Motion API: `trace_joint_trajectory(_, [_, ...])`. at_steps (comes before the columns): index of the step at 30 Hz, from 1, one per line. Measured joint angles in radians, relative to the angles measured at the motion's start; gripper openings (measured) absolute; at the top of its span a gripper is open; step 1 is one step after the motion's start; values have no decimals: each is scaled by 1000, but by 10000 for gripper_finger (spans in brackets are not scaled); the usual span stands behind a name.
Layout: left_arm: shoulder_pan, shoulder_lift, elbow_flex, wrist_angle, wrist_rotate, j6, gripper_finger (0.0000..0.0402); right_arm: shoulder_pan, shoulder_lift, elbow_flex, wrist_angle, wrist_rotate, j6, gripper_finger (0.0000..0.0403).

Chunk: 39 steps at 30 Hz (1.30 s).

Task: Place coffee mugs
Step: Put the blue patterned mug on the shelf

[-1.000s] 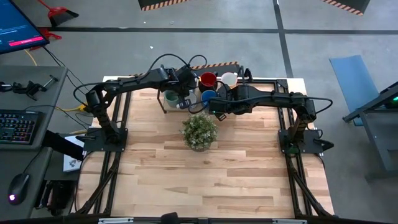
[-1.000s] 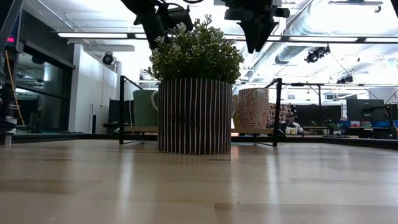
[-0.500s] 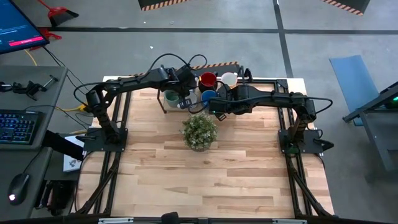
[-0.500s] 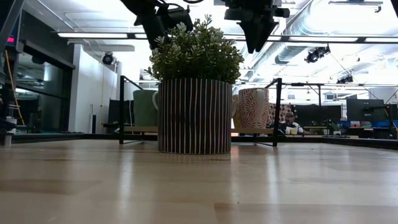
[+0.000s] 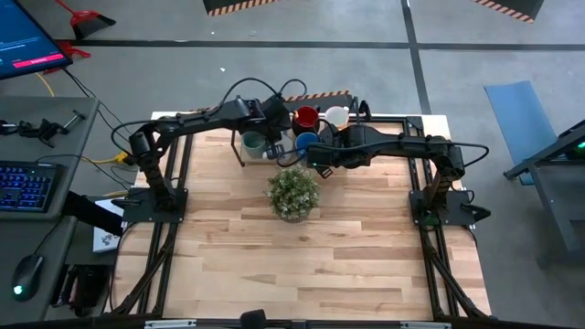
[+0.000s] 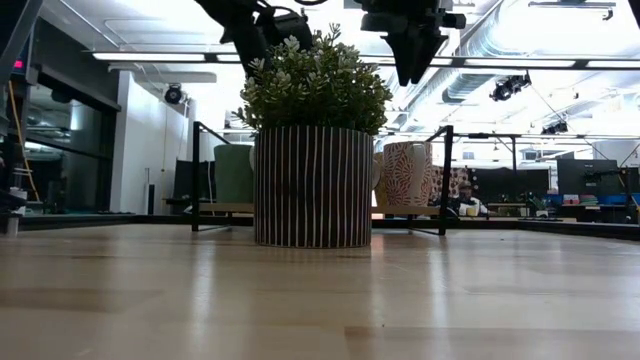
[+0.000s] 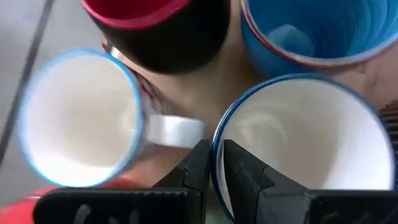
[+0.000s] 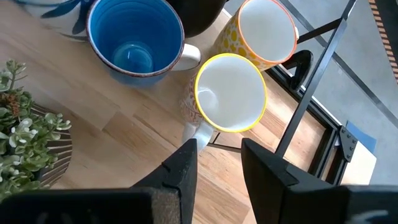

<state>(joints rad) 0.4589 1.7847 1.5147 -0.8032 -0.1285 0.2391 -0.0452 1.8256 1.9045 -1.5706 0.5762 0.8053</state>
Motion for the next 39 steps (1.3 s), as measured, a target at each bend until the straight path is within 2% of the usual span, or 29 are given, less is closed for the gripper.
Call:
trace_joint_trajectory(6, [1, -2, 49, -3, -4, 25, 34, 0, 0, 0, 0, -7, -1, 103])
trace_joint_trajectory(16, [1, -2, 64, -37, -22, 25, 35, 0, 0, 0, 0, -23, -2, 103])
trace_joint_trajectory(21, [1, -3, 160, -163, -37, -3, 35, 0, 0, 0, 0, -22, -2, 103])
trace_joint_trajectory(26, [-23, -3, 276, -350, 28, -63, 35, 0, 0, 0, 0, -14, -49, 103])
trace_joint_trajectory(31, [-75, -4, 335, -571, 83, -112, 35, 0, 0, 0, 34, 17, -157, 103])
trace_joint_trajectory(35, [-122, -18, 335, -779, 92, -184, 35, 0, 0, 0, 108, 17, -311, 103])
trace_joint_trajectory(39, [-173, -115, 260, -772, 117, -236, 35, -9, 0, 0, 172, 19, -449, 103])
